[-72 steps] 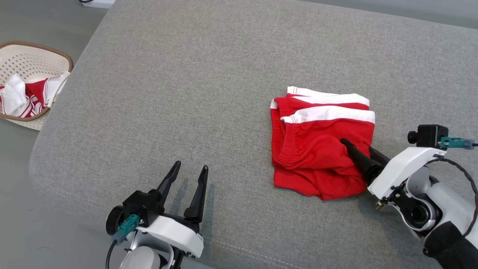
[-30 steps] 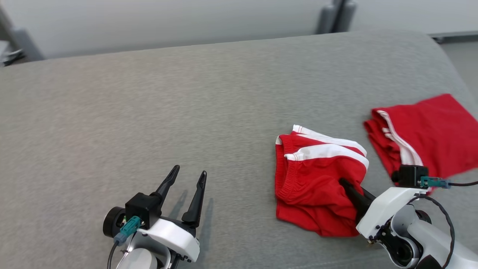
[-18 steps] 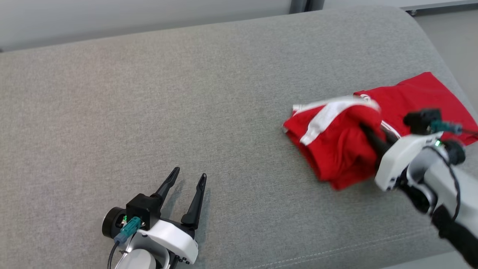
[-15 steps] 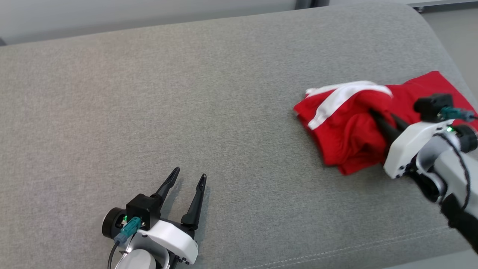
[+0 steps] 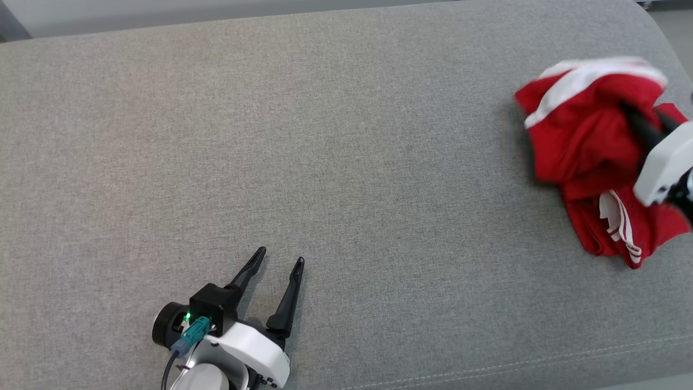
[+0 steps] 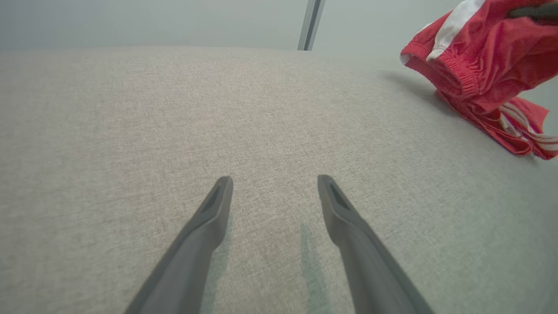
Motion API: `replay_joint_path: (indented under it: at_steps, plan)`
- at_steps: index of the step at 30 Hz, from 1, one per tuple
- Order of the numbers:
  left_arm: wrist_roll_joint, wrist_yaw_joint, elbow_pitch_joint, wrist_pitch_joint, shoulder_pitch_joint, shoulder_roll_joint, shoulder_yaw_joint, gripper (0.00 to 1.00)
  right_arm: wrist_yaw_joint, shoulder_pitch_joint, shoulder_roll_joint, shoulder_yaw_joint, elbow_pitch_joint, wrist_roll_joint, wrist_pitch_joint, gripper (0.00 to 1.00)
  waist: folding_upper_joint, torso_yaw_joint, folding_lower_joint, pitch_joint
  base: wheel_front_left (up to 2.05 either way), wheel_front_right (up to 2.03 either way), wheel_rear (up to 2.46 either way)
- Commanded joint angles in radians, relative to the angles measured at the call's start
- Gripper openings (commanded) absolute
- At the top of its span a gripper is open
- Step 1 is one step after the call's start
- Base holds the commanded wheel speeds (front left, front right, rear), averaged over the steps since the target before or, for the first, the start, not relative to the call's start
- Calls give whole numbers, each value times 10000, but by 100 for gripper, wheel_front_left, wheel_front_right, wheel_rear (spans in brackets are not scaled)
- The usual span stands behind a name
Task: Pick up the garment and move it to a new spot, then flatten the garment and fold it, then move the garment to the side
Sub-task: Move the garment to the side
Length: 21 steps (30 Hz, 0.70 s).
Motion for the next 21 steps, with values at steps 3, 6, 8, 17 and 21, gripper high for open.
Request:
replay_joint_path:
  at_steps: [3,6,8,17,21]
  plan:
    - [104,-61,-57,-103,-344,122,190,100,67,-334,-308,-612,-34,109,-94,0,0,10,0,2,0,0,0]
    - [146,-72,30,-103,-384,120,108,100,67,-276,-175,-1119,267,450,-134,0,0,31,0,20,0,0,0]
    - [157,-74,39,-103,-399,117,86,100,67,-175,-174,-1219,397,503,-159,0,0,41,0,35,0,0,0]
    - [335,-82,30,-103,-449,284,-64,100,67,1805,154,-2170,2014,1524,-837,0,0,-89,0,331,0,0,0]
    - [381,-64,-20,-103,-546,416,-52,100,67,2356,645,-2294,2572,1718,-1193,25,0,-200,0,427,0,0,0]
